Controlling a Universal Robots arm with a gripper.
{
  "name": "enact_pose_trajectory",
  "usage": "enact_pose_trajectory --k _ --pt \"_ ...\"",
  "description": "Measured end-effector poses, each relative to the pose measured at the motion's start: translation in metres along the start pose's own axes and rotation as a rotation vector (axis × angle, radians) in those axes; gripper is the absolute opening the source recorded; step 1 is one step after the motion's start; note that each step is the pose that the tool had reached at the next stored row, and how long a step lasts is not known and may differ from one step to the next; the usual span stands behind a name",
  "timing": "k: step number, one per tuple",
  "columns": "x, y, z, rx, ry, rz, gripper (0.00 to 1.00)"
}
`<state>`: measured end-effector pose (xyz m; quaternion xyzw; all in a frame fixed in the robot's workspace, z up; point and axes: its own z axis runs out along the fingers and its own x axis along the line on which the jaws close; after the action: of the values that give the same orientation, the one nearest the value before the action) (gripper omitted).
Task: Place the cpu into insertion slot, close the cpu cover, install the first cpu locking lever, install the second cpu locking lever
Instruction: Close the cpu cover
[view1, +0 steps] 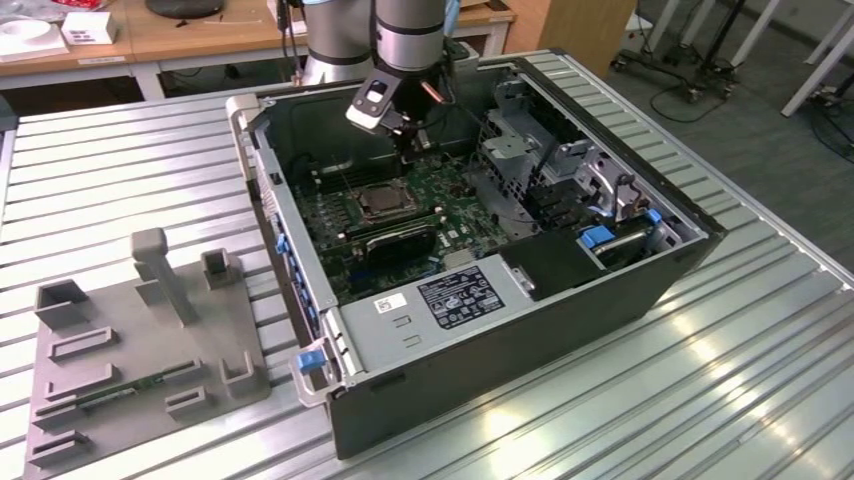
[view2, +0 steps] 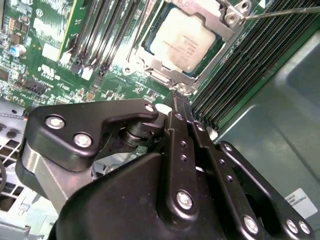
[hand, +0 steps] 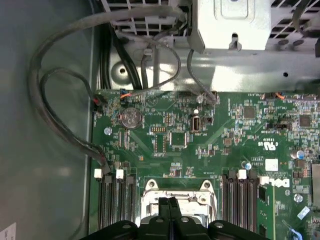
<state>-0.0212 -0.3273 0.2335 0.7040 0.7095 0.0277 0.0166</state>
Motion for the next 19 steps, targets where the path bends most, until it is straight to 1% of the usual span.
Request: enact_pose_trajectory --k 3,4,9,11,15,19 --pt "-0.0001 -0.0001 0.0005 0.0455 0.0001 0.001 0.10" --pt "-0.0001 -0.0001 0.0005 0.0513 0.0002 0.001 0.10" --pt "-0.0001 -0.0005 0.0005 0.0514 0.0002 0.001 0.10" --pt "-0.0001 -0.0034 0.0004 0.0509 0.0003 0.000 0.10" --pt "-0.0003 -0.0134 -0.0003 0.0488 0.0003 0.000 0.10" --pt "-0.0004 -0.0144 -0.0004 0.0488 0.0002 -0.001 0.10"
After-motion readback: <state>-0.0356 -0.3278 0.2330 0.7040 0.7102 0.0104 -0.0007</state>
